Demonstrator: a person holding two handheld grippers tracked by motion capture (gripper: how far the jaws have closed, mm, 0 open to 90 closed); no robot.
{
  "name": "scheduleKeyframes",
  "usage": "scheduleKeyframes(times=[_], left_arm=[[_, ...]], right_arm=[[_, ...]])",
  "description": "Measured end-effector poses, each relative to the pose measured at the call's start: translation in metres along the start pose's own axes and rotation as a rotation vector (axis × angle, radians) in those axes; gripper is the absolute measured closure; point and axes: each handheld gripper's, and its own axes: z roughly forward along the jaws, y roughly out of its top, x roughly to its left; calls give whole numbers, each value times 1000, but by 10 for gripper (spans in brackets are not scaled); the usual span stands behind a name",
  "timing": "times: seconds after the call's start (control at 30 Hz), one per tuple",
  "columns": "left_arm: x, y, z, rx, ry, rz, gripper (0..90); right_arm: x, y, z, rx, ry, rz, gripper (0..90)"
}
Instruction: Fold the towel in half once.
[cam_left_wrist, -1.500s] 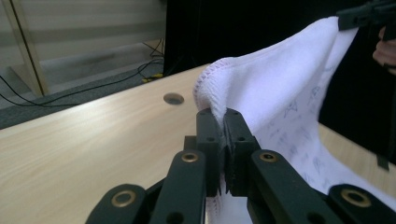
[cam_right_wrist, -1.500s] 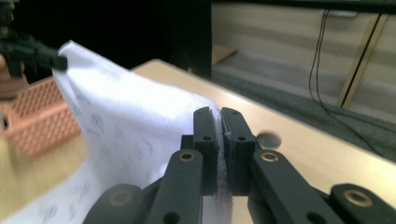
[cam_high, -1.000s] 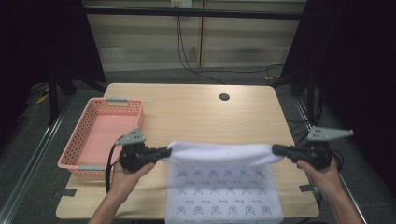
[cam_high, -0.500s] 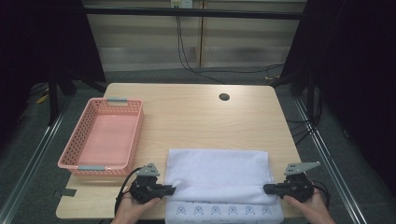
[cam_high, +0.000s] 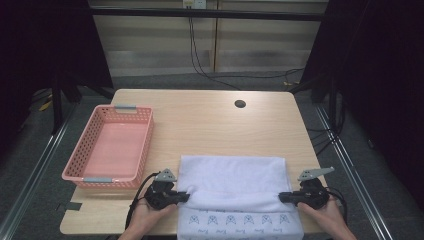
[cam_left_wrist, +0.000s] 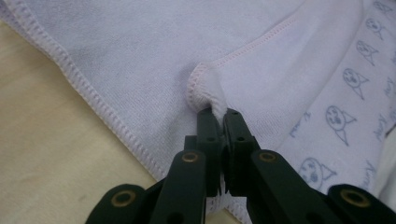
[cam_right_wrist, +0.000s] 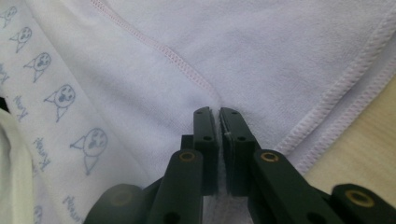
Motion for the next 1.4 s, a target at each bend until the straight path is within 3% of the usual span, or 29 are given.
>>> scheduleKeyframes(times=[0.13,0.23,0.33,0.47,0.53,0.67,0.7,0.77,0.8,0.9,0.93,1.03,1.2,1.23,1.3,1.4], left_arm=[[7,5,2,-9,16,-13,873],[17,17,8,-11,61,-17,873],[27,26,12,-8,84,-15,873],[39,35,15,-15,87,3,873],[51,42,20,-40,85,-41,873],[61,52,26,-44,106,-49,873],[68,60,30,-49,117,-57,872],[74,68,35,-50,152,-16,872],[77,72,38,-59,151,-39,872],[87,81,43,-64,158,-58,872],[93,88,45,-48,171,-56,872],[99,101,51,-31,214,-43,872],[117,110,57,-60,210,-58,872],[121,115,58,-52,226,-52,872],[129,124,62,-46,259,-56,872],[135,127,63,-53,264,-65,872]], right_arm=[[-6,5,3,-16,-10,18,860],[-11,11,7,-21,-20,27,860],[-21,17,10,-33,1,72,860],[-27,27,15,-33,-23,65,860],[-34,36,19,-28,-34,61,860],[-46,46,23,-39,-49,64,860],[-50,50,25,-38,-58,67,859],[-56,56,28,-44,-68,67,859],[-59,58,29,-40,-69,67,858],[-66,63,31,-50,-81,68,858],[-76,71,33,-51,-95,71,858],[-85,82,39,-56,-108,64,858],[-106,98,48,-86,-110,89,857],[-111,101,51,-97,-105,100,856],[-115,108,55,-103,-122,94,856],[-118,117,59,-96,-141,88,855]])
